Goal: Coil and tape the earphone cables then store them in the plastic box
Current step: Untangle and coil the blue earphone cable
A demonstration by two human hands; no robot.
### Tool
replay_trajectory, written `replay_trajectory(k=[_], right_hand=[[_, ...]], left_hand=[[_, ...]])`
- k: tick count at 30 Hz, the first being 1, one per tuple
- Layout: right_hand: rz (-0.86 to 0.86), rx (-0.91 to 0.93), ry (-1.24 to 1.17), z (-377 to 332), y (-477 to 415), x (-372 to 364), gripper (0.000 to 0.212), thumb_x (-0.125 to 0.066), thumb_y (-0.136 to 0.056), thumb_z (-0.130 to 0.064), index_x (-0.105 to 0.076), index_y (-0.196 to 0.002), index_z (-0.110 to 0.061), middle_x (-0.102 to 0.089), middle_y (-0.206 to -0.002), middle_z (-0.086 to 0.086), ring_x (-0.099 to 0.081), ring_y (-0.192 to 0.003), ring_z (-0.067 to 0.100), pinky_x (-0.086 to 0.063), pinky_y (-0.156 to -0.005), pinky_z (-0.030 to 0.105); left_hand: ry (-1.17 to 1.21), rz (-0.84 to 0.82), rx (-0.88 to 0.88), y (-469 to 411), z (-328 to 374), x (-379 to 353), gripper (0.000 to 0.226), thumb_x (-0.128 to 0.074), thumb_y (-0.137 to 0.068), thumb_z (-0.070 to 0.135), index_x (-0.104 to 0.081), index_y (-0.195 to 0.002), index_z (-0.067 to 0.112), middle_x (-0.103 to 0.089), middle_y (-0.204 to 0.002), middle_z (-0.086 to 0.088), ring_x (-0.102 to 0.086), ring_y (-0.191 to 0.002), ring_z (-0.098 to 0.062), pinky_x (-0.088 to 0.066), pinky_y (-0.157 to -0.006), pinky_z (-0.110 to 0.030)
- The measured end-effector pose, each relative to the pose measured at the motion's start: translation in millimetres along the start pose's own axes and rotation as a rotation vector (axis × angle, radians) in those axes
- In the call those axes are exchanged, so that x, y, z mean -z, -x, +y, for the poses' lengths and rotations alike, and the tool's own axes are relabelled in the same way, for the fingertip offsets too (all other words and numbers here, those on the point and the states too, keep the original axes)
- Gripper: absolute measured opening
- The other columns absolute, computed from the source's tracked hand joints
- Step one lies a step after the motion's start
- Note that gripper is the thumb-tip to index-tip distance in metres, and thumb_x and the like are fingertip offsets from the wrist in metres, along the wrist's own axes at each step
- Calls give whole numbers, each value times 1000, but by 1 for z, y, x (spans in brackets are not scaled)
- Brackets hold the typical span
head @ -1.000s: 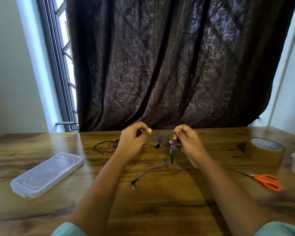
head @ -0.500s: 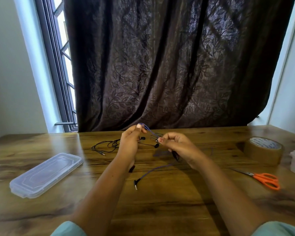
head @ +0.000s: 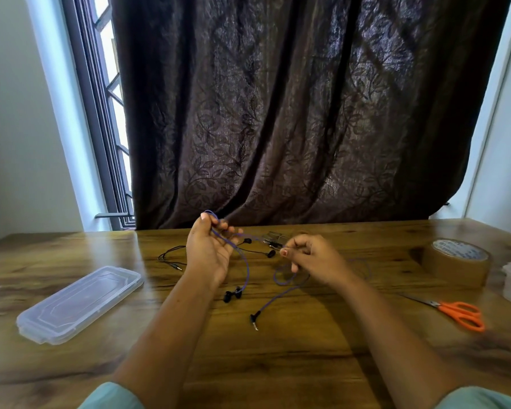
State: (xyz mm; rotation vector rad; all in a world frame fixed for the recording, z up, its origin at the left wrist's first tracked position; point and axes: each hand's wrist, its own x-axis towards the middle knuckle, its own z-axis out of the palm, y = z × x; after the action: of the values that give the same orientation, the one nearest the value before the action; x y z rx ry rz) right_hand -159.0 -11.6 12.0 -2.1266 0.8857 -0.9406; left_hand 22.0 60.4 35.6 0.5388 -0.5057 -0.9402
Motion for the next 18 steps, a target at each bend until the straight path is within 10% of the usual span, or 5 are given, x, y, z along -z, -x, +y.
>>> replay_trajectory(k=[11, 18], right_hand=[[224, 143, 104, -4, 0, 2, 17, -51, -98, -24, -65, -88, -25, -67, -61, -2, -56, -53, 3, -37, -50, 13], [282, 171, 5, -9, 2, 2, 17, -53, -97, -22, -68, -92, -17, -65, -59, -1, -53, -52, 0, -38, -52, 12]], left_hand=[[-984, -361, -83, 10, -16, -8, 29, -36, -100, 38, -57, -95, 19, -54, -67, 2, -43, -42, -6, -38, -43, -18], [-1217, -497, 52, 7, -20, 1, 18, -59, -92, 32, -69, -89, 18, -61, -74, 9, -56, -71, -12, -44, -68, -29]])
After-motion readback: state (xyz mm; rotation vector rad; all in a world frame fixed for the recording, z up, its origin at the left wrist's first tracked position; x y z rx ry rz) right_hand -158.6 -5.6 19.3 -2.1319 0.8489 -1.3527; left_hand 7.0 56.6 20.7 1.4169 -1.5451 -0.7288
